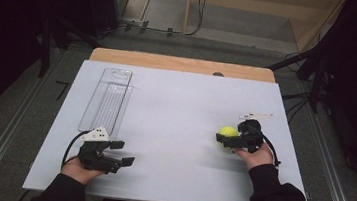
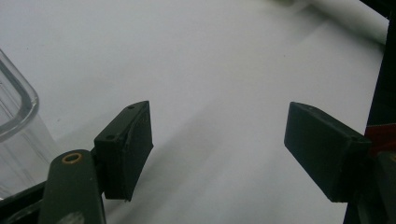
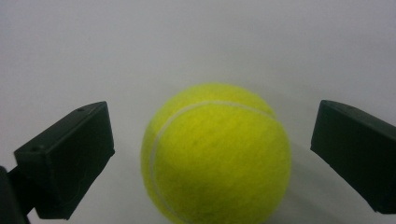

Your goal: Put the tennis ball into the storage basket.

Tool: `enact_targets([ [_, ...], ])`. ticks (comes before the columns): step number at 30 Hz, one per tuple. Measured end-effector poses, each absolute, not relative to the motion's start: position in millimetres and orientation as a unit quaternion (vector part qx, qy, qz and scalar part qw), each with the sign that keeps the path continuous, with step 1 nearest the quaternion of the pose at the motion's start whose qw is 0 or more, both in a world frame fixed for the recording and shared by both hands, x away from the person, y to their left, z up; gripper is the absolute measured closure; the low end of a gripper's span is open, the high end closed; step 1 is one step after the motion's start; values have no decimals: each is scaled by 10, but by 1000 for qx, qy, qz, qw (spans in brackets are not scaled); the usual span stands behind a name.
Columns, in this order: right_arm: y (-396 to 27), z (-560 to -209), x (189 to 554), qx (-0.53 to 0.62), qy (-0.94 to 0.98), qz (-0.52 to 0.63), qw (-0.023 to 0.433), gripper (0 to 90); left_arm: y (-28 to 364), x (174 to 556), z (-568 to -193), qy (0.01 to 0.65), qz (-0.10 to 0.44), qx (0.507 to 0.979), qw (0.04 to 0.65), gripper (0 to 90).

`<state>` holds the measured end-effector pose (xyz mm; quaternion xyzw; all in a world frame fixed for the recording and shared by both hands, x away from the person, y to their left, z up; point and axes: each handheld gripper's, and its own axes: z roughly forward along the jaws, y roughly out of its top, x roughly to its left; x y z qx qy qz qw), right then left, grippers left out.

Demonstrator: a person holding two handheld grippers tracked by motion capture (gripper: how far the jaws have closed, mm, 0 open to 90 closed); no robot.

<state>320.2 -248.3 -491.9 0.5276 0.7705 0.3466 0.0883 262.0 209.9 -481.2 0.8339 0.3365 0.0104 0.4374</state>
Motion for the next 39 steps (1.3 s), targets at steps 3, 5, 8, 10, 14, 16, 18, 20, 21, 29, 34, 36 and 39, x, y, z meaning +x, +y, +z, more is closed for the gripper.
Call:
enact_targets([
  [3, -2465, -4950, 3203, 528, 776, 334, 89, 0, 2099, 2620, -4813, 336, 10, 834, 437, 241],
  [5, -2447, -4977, 3200, 528, 779, 327, 90, 0, 2099, 2619, -4812, 336, 10, 834, 437, 241],
  [8, -2439, -5008, 3193, 528, 781, 322, 88, 54, 2099, 2617, -4811, 336, 10, 834, 438, 241],
  [10, -2440, -5022, 3195, 530, 782, 318, 88, 55, 2100, 2616, -4809, 336, 11, 834, 436, 241],
  [14, -2448, -5048, 3189, 519, 789, 318, 86, 179, 2099, 2614, -4807, 337, 12, 834, 437, 241],
  [16, -2440, -5066, 3179, 508, 799, 310, 92, 221, 2102, 2615, -4802, 337, 14, 833, 440, 241],
  [18, -2443, -5067, 3180, 505, 799, 312, 92, 226, 2104, 2614, -4801, 337, 15, 832, 440, 242],
  [20, -2450, -5069, 3182, 504, 799, 314, 90, 229, 2104, 2615, -4801, 336, 15, 833, 438, 242],
  [21, -2453, -5067, 3181, 506, 798, 314, 89, 230, 2103, 2615, -4802, 336, 15, 834, 438, 241],
  [29, -2466, -5066, 3183, 504, 799, 316, 86, 232, 2093, 2613, -4809, 336, 14, 835, 435, 242],
  [34, -2468, -5052, 3184, 499, 800, 323, 86, 233, 2093, 2613, -4810, 336, 13, 835, 435, 242],
  [36, -2463, -5030, 3176, 499, 798, 327, 84, 233, 2092, 2613, -4811, 335, 13, 836, 435, 242],
  [39, -2466, -4973, 3160, 496, 794, 341, 87, 233, 2094, 2613, -4807, 336, 13, 836, 434, 242],
])
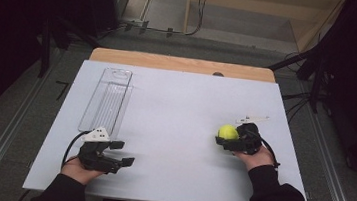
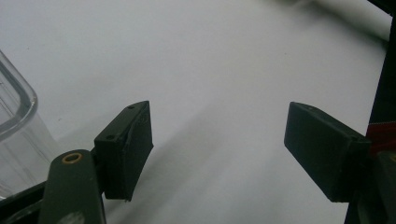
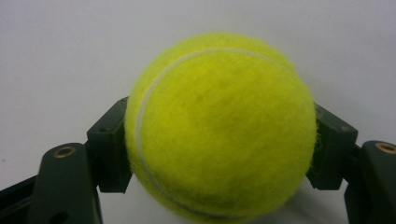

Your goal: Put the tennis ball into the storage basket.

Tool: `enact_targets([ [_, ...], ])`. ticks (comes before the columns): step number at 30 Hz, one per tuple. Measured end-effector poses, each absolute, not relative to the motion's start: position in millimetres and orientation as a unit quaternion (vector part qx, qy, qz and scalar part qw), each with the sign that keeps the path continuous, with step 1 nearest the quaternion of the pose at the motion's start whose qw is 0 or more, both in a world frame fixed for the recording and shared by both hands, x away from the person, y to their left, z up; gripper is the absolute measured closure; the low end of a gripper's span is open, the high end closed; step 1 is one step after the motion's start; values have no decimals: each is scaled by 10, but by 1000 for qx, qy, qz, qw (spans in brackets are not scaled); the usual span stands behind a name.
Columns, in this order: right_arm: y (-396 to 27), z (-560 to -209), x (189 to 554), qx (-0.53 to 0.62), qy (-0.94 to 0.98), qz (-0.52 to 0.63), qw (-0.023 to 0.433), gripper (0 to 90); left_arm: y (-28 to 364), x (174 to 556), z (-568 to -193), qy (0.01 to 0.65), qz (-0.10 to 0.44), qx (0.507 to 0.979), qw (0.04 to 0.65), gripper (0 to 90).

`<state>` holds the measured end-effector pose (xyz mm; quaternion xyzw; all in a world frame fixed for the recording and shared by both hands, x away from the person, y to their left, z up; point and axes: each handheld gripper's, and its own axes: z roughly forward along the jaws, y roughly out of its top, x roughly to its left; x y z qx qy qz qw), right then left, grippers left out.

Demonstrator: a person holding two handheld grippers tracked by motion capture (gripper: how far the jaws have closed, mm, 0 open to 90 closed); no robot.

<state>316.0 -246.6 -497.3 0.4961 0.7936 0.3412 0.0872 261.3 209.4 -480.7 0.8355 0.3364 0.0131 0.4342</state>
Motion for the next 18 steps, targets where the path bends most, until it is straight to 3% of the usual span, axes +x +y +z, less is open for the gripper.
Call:
enact_targets([
  [6, -2472, -4783, 3083, 486, 775, 392, 103, 233, 2096, 2616, -4805, 340, 7, 834, 434, 242],
  [18, -2435, -4769, 3067, 484, 779, 392, 74, 234, 2089, 2620, -4811, 342, 5, 834, 434, 242],
])
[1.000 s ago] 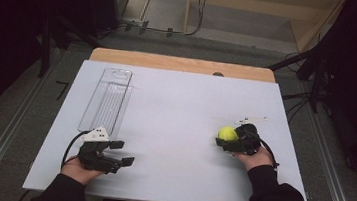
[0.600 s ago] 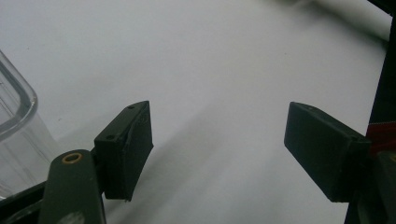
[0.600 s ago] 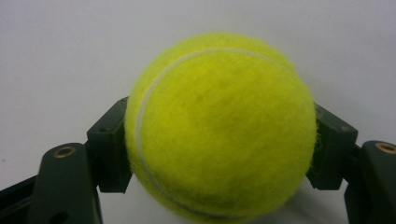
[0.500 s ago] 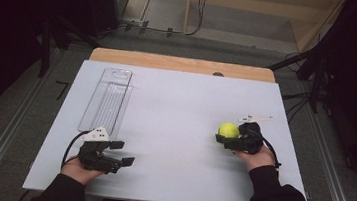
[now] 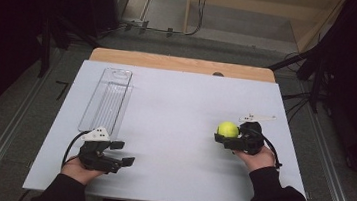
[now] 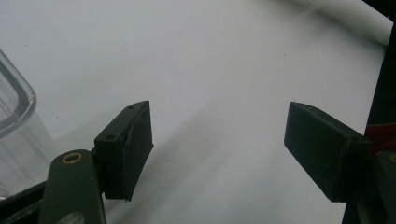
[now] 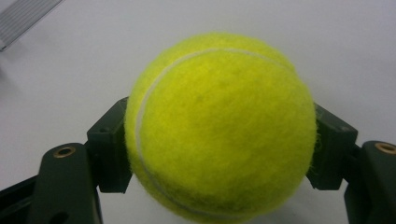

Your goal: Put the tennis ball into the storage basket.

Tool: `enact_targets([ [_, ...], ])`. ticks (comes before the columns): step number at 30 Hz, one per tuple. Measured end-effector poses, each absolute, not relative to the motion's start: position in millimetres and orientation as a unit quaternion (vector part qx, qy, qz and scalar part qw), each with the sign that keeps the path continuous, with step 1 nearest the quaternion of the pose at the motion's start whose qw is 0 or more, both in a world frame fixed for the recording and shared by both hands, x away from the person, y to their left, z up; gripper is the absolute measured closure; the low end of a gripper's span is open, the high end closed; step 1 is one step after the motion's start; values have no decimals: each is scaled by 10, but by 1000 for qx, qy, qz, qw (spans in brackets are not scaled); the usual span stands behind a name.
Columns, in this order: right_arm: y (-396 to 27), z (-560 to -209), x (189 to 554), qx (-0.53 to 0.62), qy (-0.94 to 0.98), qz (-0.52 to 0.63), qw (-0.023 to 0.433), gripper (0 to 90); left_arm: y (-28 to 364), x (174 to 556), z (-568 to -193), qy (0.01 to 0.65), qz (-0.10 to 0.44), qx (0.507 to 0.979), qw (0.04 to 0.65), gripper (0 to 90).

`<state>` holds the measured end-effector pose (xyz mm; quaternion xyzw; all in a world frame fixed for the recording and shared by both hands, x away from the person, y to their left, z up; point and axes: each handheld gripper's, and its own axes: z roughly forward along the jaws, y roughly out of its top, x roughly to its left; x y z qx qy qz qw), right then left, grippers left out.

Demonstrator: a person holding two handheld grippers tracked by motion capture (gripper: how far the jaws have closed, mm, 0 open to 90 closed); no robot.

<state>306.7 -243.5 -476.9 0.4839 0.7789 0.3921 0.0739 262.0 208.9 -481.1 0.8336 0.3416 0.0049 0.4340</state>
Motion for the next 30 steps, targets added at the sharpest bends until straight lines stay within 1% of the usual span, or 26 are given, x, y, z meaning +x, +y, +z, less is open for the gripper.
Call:
enact_targets([
  [6, -2361, -4764, 3061, 477, 782, 395, 68, 233, 2090, 2630, -4806, 350, -7, 832, 431, 242],
  [26, -2029, -4781, 3031, 444, 804, 394, 38, 234, 2100, 2639, -4810, 347, -4, 833, 430, 244],
  [30, -1881, -4798, 3012, 429, 816, 386, 37, 233, 2102, 2648, -4815, 346, -5, 835, 429, 244],
])
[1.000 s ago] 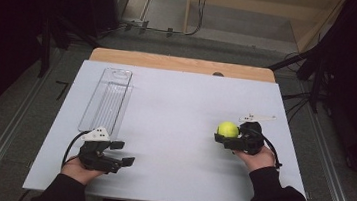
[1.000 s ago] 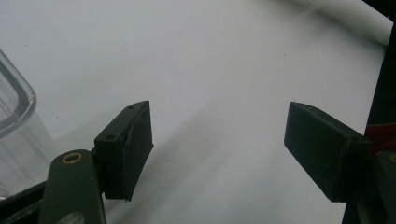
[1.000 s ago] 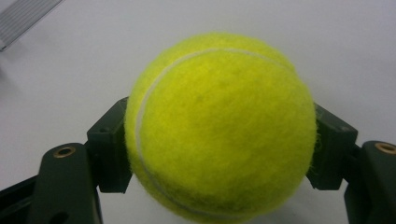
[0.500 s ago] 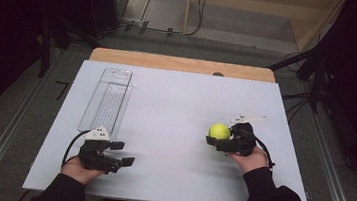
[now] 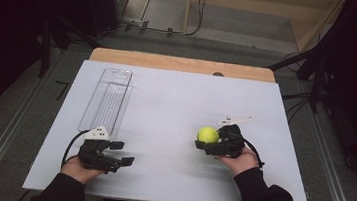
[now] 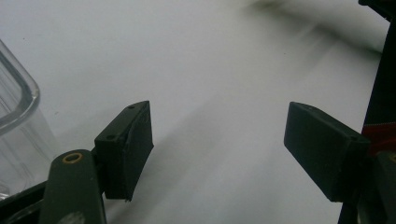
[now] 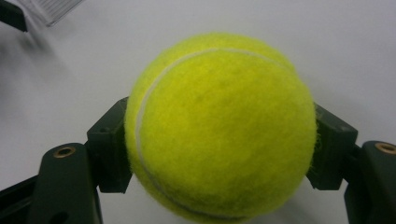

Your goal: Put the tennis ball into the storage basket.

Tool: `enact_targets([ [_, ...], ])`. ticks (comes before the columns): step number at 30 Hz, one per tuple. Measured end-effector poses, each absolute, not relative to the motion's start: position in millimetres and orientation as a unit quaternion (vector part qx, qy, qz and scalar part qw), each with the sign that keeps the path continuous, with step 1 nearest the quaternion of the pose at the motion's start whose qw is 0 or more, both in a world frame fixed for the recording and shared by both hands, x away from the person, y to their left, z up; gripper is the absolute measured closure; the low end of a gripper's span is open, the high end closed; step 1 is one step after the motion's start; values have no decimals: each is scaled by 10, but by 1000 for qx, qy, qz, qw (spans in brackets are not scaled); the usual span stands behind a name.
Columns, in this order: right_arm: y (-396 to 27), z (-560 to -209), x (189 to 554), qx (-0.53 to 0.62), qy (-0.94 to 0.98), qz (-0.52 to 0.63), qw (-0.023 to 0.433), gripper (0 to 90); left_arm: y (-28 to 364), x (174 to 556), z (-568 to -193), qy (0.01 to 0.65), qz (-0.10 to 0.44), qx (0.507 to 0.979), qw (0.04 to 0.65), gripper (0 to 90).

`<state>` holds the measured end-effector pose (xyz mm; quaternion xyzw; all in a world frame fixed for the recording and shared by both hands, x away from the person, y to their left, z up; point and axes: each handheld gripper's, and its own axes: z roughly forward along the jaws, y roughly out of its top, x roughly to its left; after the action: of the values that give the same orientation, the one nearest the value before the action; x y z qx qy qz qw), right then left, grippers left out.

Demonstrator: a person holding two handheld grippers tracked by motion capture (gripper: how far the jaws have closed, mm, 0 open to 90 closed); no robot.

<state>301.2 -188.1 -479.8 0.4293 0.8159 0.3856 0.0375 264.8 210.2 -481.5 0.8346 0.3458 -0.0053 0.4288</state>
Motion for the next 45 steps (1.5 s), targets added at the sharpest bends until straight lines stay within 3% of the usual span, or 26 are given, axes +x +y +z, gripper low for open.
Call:
enact_targets([
  [45, -1325, -4641, 3225, 379, 837, 395, 3, 234, 2082, 2647, -4822, 342, -4, 837, 428, 244],
])
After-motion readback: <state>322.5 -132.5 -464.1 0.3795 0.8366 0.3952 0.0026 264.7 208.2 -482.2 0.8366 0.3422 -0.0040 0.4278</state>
